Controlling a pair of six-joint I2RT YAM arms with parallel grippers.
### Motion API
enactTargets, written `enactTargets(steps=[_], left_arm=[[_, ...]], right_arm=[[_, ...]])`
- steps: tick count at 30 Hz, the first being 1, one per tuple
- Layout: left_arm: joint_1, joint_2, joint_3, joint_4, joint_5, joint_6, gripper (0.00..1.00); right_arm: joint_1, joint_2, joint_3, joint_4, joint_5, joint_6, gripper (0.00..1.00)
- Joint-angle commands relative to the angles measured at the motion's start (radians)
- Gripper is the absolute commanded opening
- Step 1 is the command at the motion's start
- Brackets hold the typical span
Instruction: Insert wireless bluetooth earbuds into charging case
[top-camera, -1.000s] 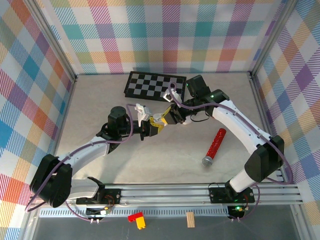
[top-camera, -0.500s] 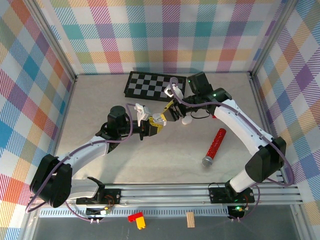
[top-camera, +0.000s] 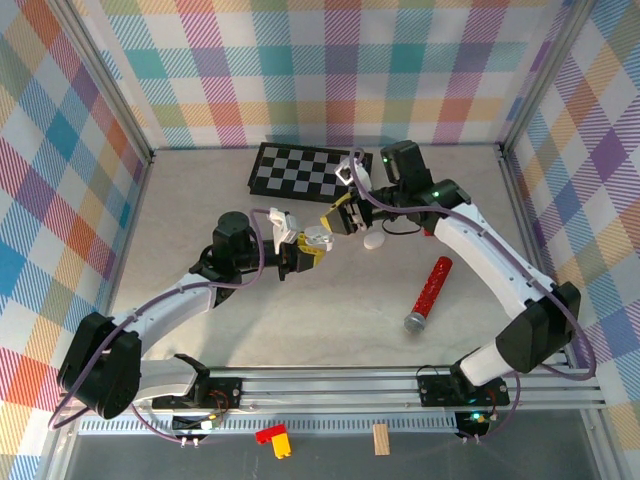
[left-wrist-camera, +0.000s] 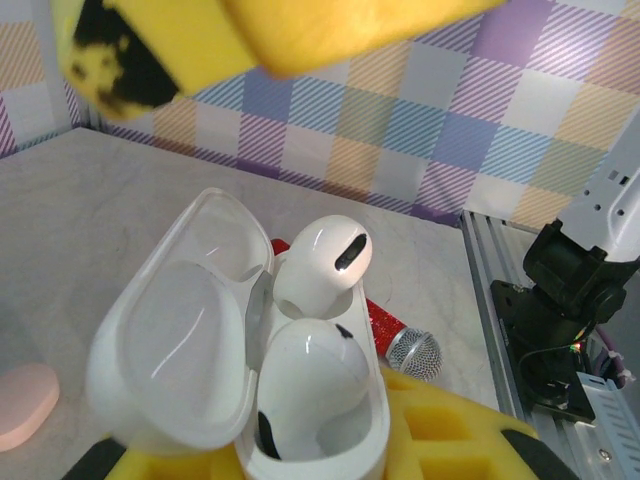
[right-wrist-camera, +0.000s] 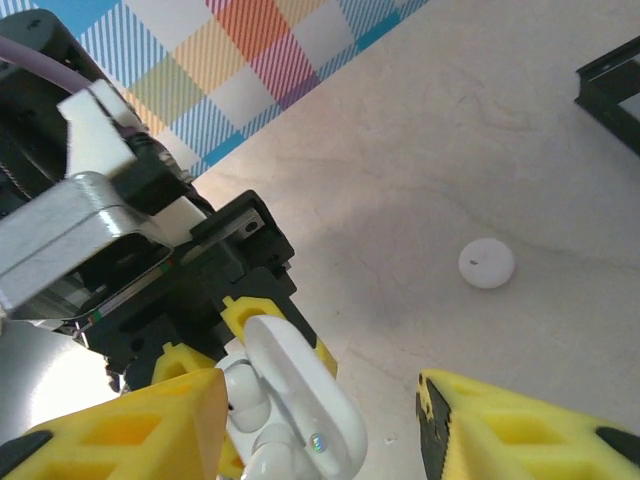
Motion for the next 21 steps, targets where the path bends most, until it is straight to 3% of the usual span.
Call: enactTargets(steps=[1,4,13,21], left_arm=[[0.004,-0.028,-0.002,0.049,0.038,0.033,0.01],[0.005,-0.023,0.001,0.041,0.048,0.031,0.02],[0.006,-0.014,0.015,0.014,0.017,-0.001,0.02],[0.014,-0.013,0.014,0.033,0.011,-0.028,0.02]], right_arm=[[-0.008,0.022,0.004,-0.014,-0.104,0.001,0.53],[-0.008,0.042,0.015,-0.045,-0.203,-0.034,0.52],[-0.008,0.027,0.019,-0.111,-0.293,-0.12,0.43],[-0.009,0.003,0.003,-0.117,-0.275,-0.15,0.4]])
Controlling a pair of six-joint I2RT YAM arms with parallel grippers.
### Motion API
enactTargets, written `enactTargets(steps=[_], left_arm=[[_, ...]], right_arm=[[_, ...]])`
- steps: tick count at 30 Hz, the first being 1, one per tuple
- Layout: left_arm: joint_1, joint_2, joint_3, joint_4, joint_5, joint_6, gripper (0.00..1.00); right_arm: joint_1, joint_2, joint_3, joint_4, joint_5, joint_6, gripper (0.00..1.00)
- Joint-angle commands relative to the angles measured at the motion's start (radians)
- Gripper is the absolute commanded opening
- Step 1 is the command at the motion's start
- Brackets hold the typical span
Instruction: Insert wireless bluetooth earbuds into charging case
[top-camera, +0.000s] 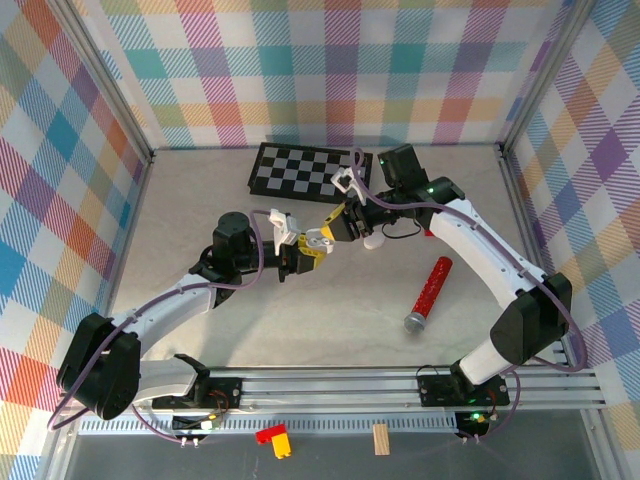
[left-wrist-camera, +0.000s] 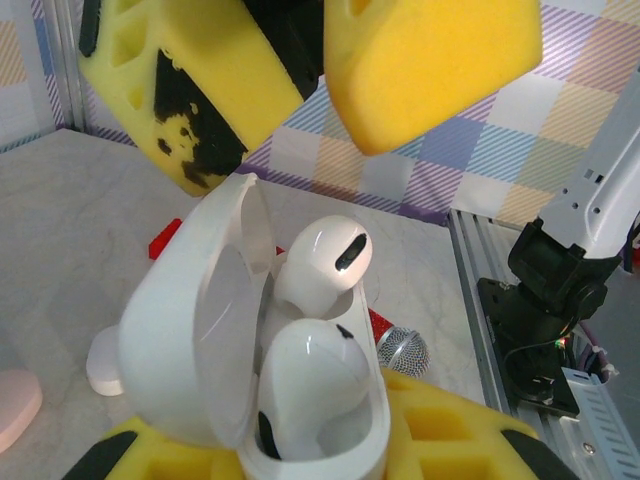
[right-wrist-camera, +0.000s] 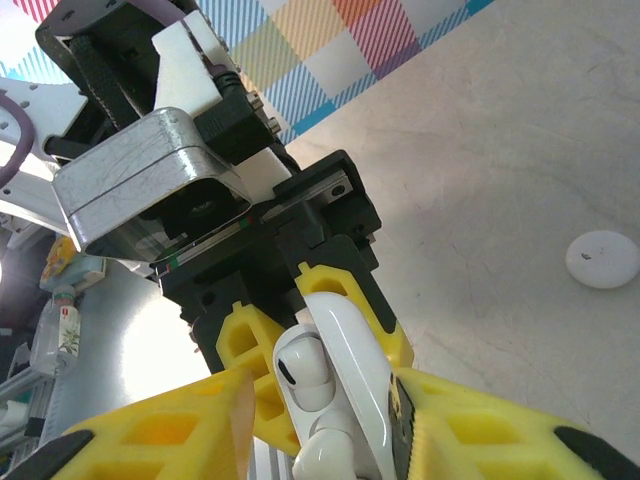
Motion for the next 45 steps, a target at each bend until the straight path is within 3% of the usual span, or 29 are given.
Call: enactTargets(steps=[1,15,24,29,38,41,45], left_arm=[[0.012,-0.01,0.014,0.038,-0.004,-0.021,0.02],[0.023,-0.001,0.005,0.067,-0.006,-0.049,0.02],[0.023,-0.008,-0.005,0.08,0.019,-0.055,0.02],[0.023,-0.004,-0.005,0.101,0.021,-0.066,0.02],[0.025,0.001,-0.003,0.106,-0.01,-0.091,0.02],[0.026,0.009,-0.001,0.107,-0.008,-0.092,0.02],[0.026,0.013,0.001,0.116,0.003,-0.099,0.01]], right_arm=[[0.005,-0.036,0.0,-0.04,-0.053,-0.04,0.4],[0.005,-0.064,-0.008,-0.05,-0.053,-0.059,0.4],[0.002,-0.078,-0.041,0.092,0.122,0.092,0.47],[0.003,-0.028,-0.003,0.024,0.042,0.036,0.46],[0.004,-0.036,-0.024,-0.072,-0.086,-0.055,0.34],[0.005,-0.044,-0.044,-0.049,-0.088,-0.039,0.36],[0.004,-0.07,-0.066,0.033,-0.002,0.037,0.44]])
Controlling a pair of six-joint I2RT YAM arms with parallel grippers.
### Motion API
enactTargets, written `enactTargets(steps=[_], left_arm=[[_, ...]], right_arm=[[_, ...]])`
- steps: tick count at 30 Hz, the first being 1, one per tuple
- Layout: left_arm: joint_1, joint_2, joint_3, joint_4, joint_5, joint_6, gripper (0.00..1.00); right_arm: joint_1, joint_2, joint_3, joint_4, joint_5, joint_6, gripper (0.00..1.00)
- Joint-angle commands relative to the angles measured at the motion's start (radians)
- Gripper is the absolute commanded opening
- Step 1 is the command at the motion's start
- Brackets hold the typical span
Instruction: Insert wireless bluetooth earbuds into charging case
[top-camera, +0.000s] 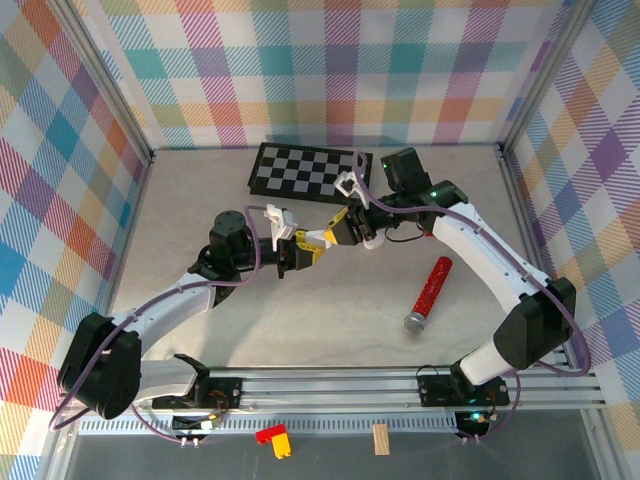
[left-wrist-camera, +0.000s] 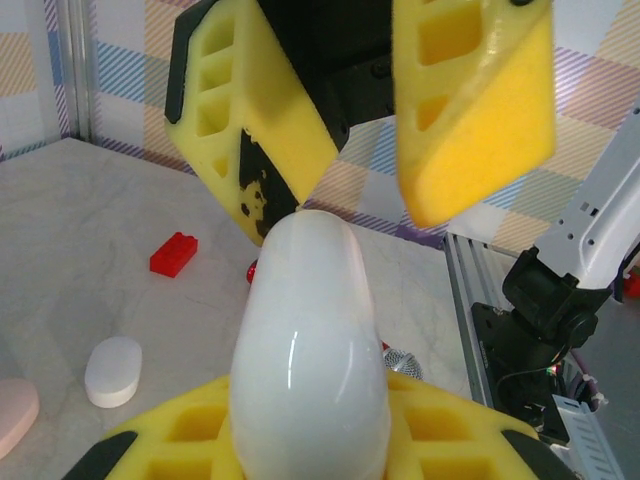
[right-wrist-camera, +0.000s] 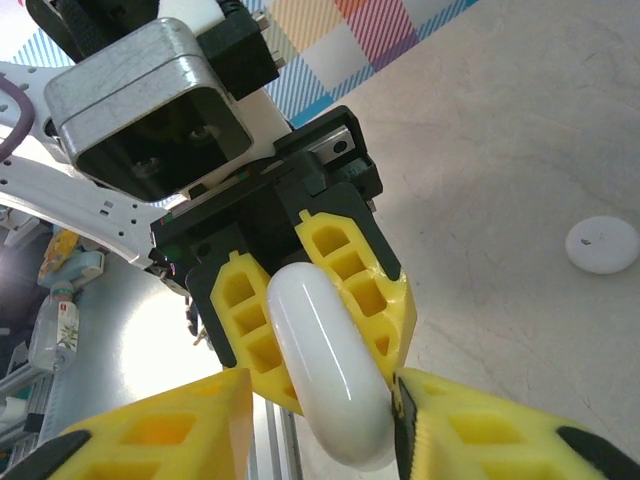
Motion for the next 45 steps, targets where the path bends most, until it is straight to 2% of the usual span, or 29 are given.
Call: enactTargets(steps=[1,5,10,13,17,21,22,23,25,26,28,31,34,36,38,42,45], left_arm=[[0.009,0.006,0.002,0.054,-0.005,-0.015,0.01],[0.009,0.012,0.013,0.065,0.006,-0.055,0.01],[0.01,0.046,0.028,0.132,0.064,-0.165,0.02],[0.009,0.05,0.029,0.153,0.08,-0.2,0.02],[0.009,0.043,0.026,0.142,0.08,-0.182,0.02],[0.01,0.041,0.021,0.143,0.068,-0.174,0.06],[0.009,0.039,0.018,0.146,0.061,-0.17,0.1],[0.009,0.037,0.014,0.146,0.05,-0.164,0.17],[0.009,0.023,-0.005,0.144,0.005,-0.138,0.45],[0.009,0.012,-0.017,0.144,-0.03,-0.12,0.53],[0.009,-0.026,-0.064,0.145,-0.157,-0.069,0.78],[0.01,-0.09,-0.138,0.128,-0.315,0.02,0.97],[0.009,-0.147,-0.169,0.006,-0.397,0.145,1.0],[0.006,-0.171,-0.162,-0.118,-0.42,0.229,1.0],[-0.003,-0.181,-0.159,-0.212,-0.44,0.304,1.0],[-0.045,-0.129,-0.109,-0.407,-0.525,0.447,1.0],[-0.062,-0.079,-0.075,-0.459,-0.521,0.492,1.0]], right_arm=[[0.01,-0.045,-0.027,0.048,0.023,0.048,0.46],[0.01,-0.048,-0.058,0.079,0.03,0.0,0.49],[0.014,-0.032,-0.071,0.095,0.028,-0.009,0.48],[0.014,-0.025,-0.073,0.104,0.036,-0.012,0.43],[0.014,-0.037,-0.086,0.137,0.048,-0.001,0.28],[0.014,-0.041,-0.09,0.145,0.063,0.006,0.25],[0.014,-0.043,-0.095,0.15,0.068,0.011,0.25],[0.013,-0.046,-0.101,0.158,0.074,0.019,0.25],[0.008,-0.058,-0.126,0.196,0.106,0.056,0.25],[0.005,-0.063,-0.141,0.216,0.118,0.088,0.26],[-0.008,-0.068,-0.185,0.269,0.157,0.133,0.27],[-0.038,-0.051,-0.252,0.36,0.198,0.238,0.26],[-0.059,-0.015,-0.303,0.419,0.268,0.341,0.26],[-0.061,0.013,-0.328,0.449,0.348,0.424,0.25],[-0.06,0.042,-0.36,0.483,0.376,0.5,0.25],[-0.061,0.102,-0.414,0.553,0.41,0.646,0.23],[-0.06,0.145,-0.45,0.604,0.427,0.721,0.23]])
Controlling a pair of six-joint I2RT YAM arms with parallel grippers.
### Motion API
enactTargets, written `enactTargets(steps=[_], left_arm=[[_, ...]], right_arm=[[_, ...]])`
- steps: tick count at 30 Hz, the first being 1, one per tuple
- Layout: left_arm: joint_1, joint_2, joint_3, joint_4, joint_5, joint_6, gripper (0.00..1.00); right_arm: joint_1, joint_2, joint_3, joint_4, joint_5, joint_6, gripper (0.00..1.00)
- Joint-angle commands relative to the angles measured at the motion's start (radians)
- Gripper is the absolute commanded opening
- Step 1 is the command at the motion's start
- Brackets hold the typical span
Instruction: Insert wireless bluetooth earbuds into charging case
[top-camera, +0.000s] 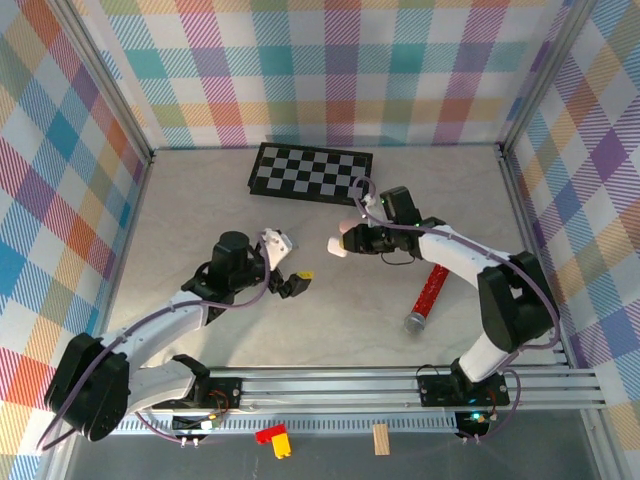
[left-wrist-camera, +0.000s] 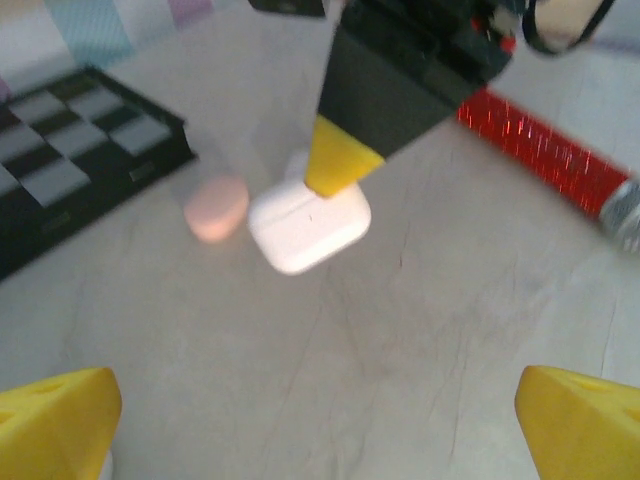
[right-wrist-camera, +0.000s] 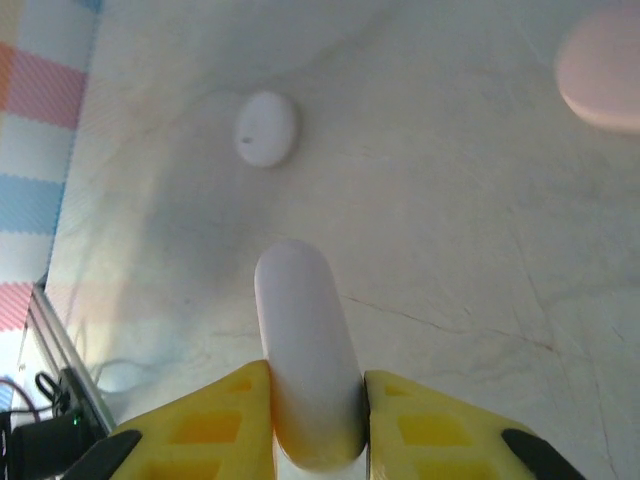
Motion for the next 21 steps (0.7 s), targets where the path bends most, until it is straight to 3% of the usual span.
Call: enactTargets(steps=[1,8,13,17,21], left_arm=[[-0.02,0.038,0.055,-0.145,-0.025,0.126,1.0],[-0.023,0.061,0.07,-0.146,0.045,0.125,1.0],[-0.023,0.06,0.078,-0.151,0.003,0.09,1.0],[-0.009,0.038,0.061,-0.104,-0.073,0.016,1.0],[0.066,-0.011,0.004,0.014,-0.199,-0.11,1.0]], right_arm=[[0.003,0.038,-0.025,0.101,0.036,0.154,0.23],[0.003,0.125,-0.078,0.174,0.079,0.247,0.26],[0.004,0.149,-0.093,0.2,0.092,0.287,0.31],[0.004,0.082,-0.091,0.142,0.191,0.25,0.49],[0.002,-0.038,-0.08,0.019,0.426,0.171,0.75]])
